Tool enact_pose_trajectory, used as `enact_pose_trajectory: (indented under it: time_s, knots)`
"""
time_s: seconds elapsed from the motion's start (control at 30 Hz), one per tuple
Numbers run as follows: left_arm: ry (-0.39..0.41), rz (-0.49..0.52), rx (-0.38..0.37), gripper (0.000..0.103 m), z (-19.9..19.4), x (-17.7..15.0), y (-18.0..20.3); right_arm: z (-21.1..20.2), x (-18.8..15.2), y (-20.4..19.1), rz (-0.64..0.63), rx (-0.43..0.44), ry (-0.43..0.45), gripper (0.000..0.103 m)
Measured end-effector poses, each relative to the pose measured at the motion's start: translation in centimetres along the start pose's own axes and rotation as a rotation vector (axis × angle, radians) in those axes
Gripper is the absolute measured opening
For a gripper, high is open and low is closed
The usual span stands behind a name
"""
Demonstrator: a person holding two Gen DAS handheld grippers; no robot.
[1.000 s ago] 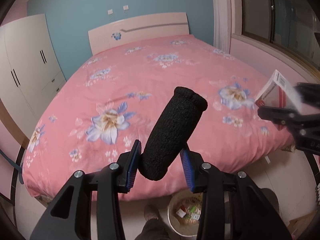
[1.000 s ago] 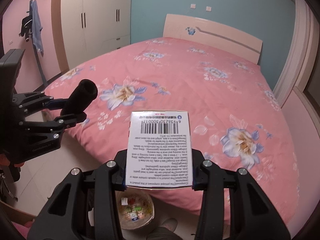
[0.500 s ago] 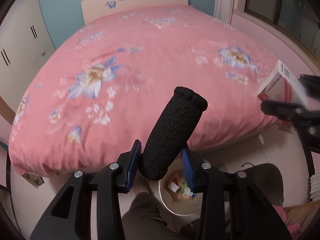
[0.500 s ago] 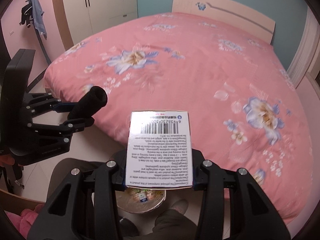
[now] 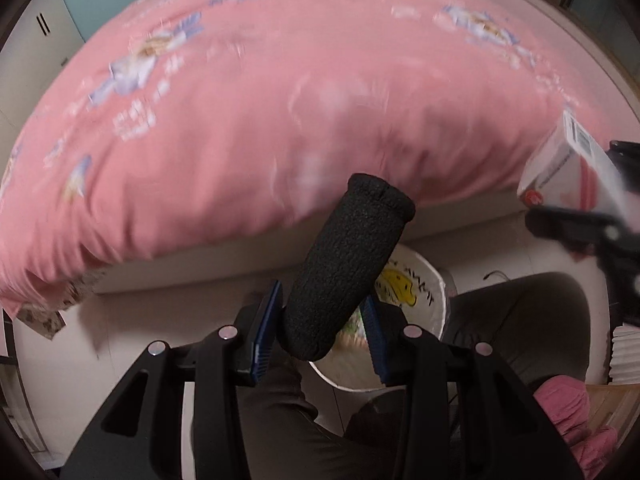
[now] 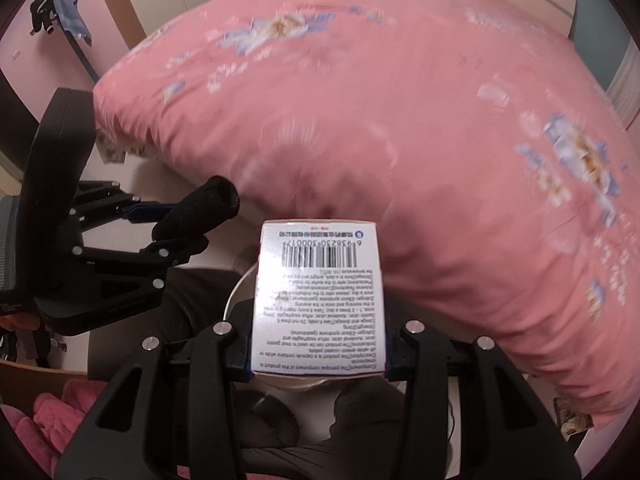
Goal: Collect trash
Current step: 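Carry the black foam tube with the left tool while the right tool carries the white box to the bin, then open the left tool over the bin while the right tool releases the white box into it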
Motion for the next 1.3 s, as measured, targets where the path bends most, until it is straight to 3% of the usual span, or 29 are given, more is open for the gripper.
enact_pose_trajectory:
  time_s: [0.5, 1.3]
  knots:
    - [-0.195, -0.028, -0.023, 0.042, 9.8, -4.3, 1.3, 11.5, -6.4, 0.9, 0.079, 0.074, -0.233, 0.044]
    - [-0.502, -0.118, -0.158, 0.042, 22.0, -8.5, 6.1, 26.8, -13.4, 5.1, 0.247, 0.125, -0.450, 0.044]
Point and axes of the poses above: each gripper's, at about its wrist camera, not at the fingertips, and z roughly the way its jaws point, y to its right, x to its top, the point moved 9 cm from there along z, roughly the way its jaws point, and after that the axes turned 10 degrees about x, right-handed, at the moved point
